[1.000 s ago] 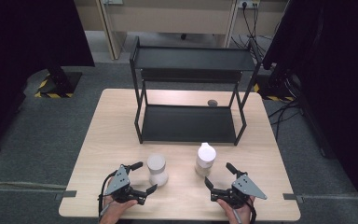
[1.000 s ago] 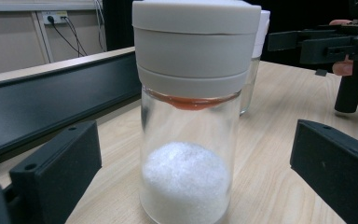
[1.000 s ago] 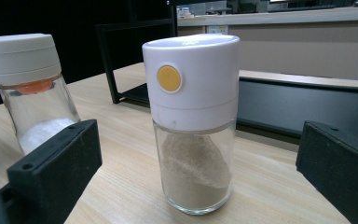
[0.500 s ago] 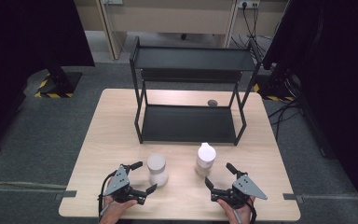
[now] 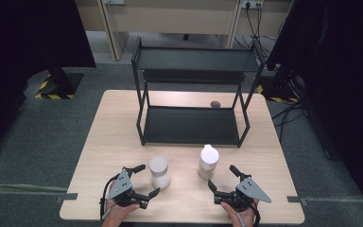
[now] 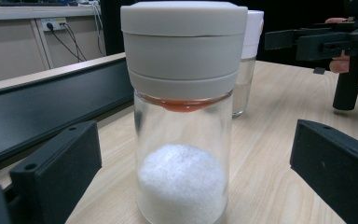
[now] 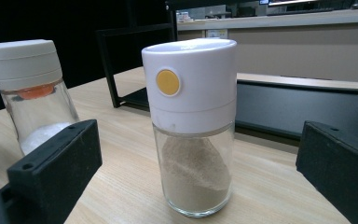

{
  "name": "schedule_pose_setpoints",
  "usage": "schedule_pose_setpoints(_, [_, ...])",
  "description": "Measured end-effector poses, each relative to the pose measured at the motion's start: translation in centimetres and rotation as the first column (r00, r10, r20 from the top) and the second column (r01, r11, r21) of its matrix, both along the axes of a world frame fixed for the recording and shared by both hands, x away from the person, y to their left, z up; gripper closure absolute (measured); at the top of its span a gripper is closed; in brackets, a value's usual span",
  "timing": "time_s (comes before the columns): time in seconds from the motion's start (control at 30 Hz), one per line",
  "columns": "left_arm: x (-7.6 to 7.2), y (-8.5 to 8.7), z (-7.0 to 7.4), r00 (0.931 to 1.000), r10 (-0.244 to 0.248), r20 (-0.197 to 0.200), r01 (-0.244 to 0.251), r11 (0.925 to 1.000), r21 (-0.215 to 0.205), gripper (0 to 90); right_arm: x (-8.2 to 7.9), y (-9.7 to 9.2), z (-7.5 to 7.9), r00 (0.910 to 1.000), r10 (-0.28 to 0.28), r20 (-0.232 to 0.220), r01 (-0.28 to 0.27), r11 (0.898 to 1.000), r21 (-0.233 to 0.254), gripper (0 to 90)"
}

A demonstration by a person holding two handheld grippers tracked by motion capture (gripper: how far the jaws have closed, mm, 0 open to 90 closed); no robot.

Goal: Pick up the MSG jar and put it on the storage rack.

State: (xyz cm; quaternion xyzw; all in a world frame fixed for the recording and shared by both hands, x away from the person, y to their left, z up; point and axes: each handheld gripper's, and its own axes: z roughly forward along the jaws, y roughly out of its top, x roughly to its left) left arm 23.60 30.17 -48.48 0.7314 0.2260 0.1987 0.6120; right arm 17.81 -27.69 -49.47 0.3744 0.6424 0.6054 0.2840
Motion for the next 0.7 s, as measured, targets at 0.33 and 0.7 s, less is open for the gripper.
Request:
schedule_pose_setpoints(0.33, [0.09,0.15,-0.05,1.0000,0.001,-0.008,-0.001,1.0000,-0.008,1.3,0.00,-0.05,-0.13,1.0000,-0.002,0.001,0.002,1.000,0.008,0.3])
schedule_pose_setpoints(0.7, [0.03,0.11,-0.08,1.0000,-0.002,-0.007,0.002,0.9999,-0.013,1.3,0.00,-0.10,-0.23,1.0000,-0.006,0.000,0.006,1.000,0.015,0.3])
